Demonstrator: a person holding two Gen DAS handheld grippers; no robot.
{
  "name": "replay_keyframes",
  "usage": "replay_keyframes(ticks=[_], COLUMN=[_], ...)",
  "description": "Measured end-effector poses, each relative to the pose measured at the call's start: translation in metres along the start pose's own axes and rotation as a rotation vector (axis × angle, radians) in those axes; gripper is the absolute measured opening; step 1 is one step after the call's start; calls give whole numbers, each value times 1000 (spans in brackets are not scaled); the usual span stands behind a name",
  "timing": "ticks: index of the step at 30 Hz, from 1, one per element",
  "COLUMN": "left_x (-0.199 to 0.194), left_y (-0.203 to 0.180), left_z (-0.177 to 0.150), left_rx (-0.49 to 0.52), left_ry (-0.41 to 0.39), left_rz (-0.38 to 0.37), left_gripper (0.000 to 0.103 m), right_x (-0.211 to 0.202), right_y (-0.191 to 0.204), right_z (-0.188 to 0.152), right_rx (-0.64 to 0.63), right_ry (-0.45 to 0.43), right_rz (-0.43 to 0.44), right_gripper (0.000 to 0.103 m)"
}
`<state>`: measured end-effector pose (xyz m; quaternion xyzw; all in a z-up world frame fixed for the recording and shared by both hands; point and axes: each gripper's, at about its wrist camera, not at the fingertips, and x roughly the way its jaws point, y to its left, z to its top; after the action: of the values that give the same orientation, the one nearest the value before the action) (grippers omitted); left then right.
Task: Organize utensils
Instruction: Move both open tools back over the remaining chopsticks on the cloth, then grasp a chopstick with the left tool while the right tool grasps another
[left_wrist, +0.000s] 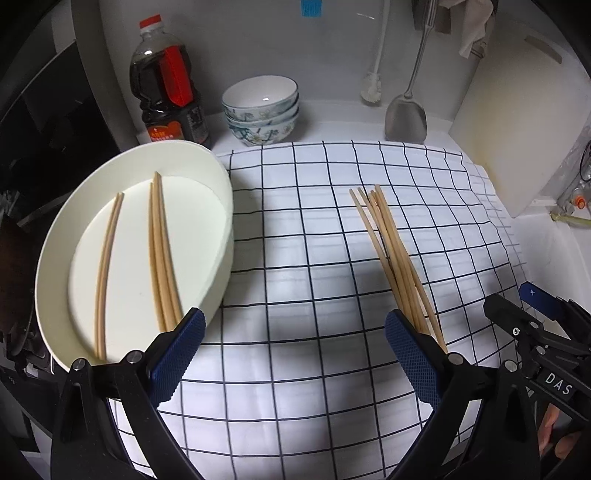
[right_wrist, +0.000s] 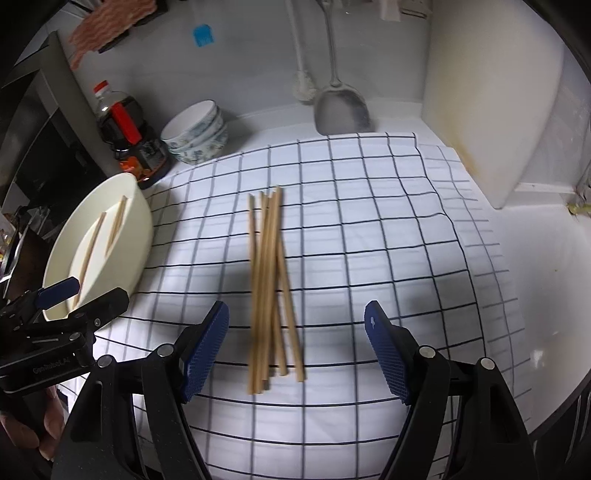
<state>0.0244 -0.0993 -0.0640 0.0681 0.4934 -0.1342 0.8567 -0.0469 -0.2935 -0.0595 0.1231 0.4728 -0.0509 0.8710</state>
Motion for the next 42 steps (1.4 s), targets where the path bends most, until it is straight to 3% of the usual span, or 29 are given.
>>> replay_keyframes(ticks=[19,42], left_x=[49,78], left_y=[-29,-25], left_z=[-2,-7], left_rx=[-8,-83], left_ry=[49,7], left_rz=[38,25], left_gripper=[96,96], right_x=[45,95], right_y=[-31,-14], right_z=[1,-6], right_rx=[0,-176], right_ry=[39,6], right_rz=[-14,-15], right_gripper=[73,72])
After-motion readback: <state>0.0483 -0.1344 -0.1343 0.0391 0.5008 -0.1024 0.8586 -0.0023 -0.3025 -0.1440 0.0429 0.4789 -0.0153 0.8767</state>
